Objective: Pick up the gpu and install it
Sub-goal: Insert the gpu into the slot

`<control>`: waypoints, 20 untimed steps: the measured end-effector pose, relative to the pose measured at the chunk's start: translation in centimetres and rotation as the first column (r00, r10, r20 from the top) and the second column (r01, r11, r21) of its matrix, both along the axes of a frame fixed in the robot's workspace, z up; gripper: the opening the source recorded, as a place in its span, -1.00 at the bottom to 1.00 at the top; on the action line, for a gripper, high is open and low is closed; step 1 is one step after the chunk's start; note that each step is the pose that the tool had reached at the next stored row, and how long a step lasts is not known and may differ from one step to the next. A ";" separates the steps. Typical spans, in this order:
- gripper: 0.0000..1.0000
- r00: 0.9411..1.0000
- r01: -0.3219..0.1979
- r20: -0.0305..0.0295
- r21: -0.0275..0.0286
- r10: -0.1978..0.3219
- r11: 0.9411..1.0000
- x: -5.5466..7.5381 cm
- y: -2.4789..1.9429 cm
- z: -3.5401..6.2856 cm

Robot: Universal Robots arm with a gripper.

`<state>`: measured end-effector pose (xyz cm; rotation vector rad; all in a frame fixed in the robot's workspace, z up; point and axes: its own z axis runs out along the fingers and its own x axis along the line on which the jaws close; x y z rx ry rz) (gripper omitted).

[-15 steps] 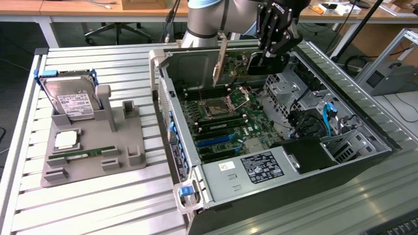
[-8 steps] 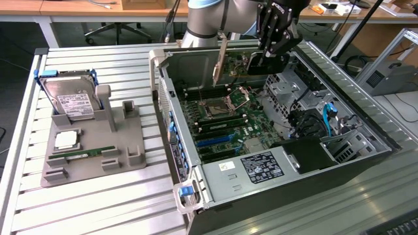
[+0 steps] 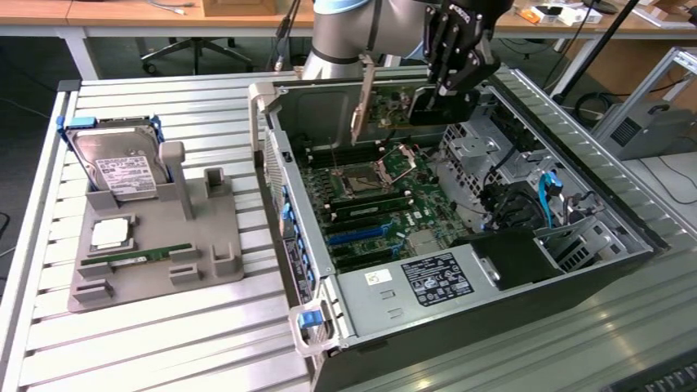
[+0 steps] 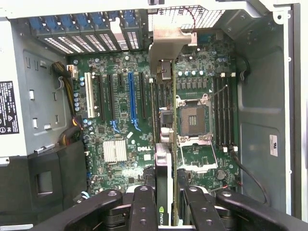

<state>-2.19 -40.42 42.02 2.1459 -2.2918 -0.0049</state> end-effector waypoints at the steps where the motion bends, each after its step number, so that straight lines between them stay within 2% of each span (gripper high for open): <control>1: -0.45 1.000 0.000 0.000 0.000 0.000 1.000 0.0 0.00 0.00; 8: -0.45 1.000 -0.007 0.000 0.000 0.007 1.000 0.0 0.00 0.00; 14: -0.45 0.998 -0.057 0.000 0.000 0.057 0.998 -0.1 0.00 -0.01; 20: -0.45 0.994 -0.108 0.001 0.000 0.108 0.994 -0.1 0.00 -0.19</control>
